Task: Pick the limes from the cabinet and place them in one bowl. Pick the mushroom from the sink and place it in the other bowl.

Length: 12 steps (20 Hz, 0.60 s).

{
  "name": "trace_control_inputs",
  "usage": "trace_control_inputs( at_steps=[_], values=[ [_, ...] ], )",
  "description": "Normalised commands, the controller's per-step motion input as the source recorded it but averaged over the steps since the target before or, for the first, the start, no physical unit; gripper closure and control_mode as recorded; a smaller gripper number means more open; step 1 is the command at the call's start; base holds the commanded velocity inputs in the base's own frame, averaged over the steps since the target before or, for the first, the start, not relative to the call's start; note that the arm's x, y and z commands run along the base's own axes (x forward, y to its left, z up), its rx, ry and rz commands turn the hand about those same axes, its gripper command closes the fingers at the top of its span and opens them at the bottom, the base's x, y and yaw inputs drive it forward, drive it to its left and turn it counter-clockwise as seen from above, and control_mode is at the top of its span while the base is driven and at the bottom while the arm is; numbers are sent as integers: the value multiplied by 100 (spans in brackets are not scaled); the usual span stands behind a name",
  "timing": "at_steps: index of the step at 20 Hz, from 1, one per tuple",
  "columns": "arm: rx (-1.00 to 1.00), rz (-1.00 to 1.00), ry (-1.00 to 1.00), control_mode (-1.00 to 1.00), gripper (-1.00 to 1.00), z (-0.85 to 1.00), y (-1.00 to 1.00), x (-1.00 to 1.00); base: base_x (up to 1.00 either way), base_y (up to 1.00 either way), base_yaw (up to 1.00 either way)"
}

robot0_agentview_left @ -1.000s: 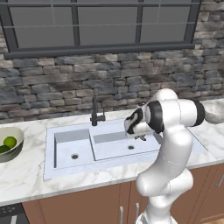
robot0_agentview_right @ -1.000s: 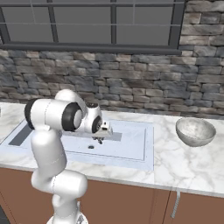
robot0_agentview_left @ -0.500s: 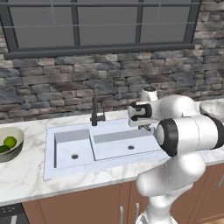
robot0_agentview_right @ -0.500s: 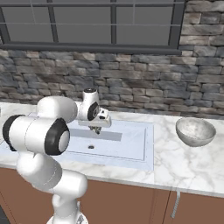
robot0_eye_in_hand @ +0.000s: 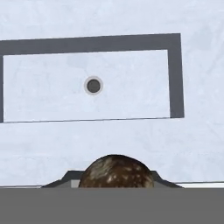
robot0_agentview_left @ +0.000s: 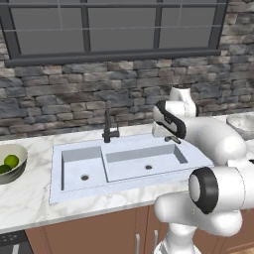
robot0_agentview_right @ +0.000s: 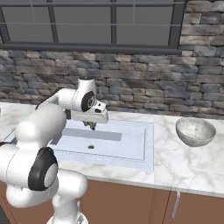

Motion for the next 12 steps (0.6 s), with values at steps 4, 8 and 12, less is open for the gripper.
trace_control_inputs(
  at_steps=[4, 8, 12],
  values=[
    [0, -2, 0, -100, 100, 7, 0, -43, 0, 0, 0],
    [0, 0, 0, -100, 100, 0, 0, 0, 0, 0, 0],
    [0, 0, 0, 100, 100, 0, 0, 0, 0, -8, 0]
  ],
)
